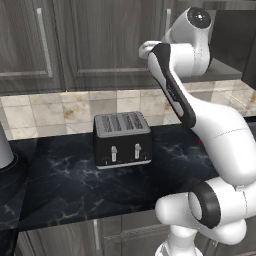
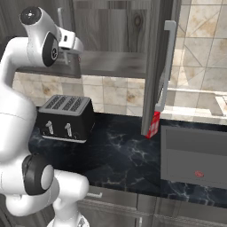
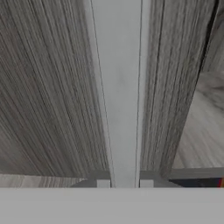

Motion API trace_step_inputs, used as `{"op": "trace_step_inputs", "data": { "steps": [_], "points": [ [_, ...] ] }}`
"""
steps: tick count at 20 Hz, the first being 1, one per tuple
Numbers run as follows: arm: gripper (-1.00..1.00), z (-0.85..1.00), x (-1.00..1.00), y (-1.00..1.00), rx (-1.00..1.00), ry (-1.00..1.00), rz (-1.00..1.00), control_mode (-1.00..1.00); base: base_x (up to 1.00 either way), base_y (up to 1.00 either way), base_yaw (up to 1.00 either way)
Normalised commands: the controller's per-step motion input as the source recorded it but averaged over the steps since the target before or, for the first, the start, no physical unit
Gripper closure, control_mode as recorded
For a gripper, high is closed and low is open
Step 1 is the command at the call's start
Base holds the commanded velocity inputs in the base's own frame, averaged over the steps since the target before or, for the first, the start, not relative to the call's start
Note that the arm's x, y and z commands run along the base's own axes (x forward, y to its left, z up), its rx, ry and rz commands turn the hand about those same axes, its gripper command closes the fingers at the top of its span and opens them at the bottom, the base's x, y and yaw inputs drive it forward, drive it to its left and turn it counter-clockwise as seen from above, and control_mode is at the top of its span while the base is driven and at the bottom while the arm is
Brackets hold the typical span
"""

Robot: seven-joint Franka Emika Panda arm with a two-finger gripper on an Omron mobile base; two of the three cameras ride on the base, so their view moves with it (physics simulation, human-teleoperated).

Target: Open the cabinet. Pick the bar soap and place it next to the sink. Then close the cabinet.

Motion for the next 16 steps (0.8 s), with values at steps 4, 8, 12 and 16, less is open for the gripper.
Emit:
{"op": "trace_step_inputs", "data": {
  "steps": [4,8,12,16],
  "points": [
    [1.00,0.00,-0.36,0.36,0.00,0.00,0.00,-1.00,0.00,0.00,0.00],
    [1.00,0.00,-0.40,0.33,0.00,0.00,0.00,-1.00,0.00,0.00,0.00],
    [1.00,0.00,-0.50,0.29,0.00,0.00,0.00,-1.00,0.00,0.00,0.00],
    [1.00,0.00,-0.56,0.24,0.00,0.00,0.00,-1.00,0.00,0.00,0.00]
  ]
}}
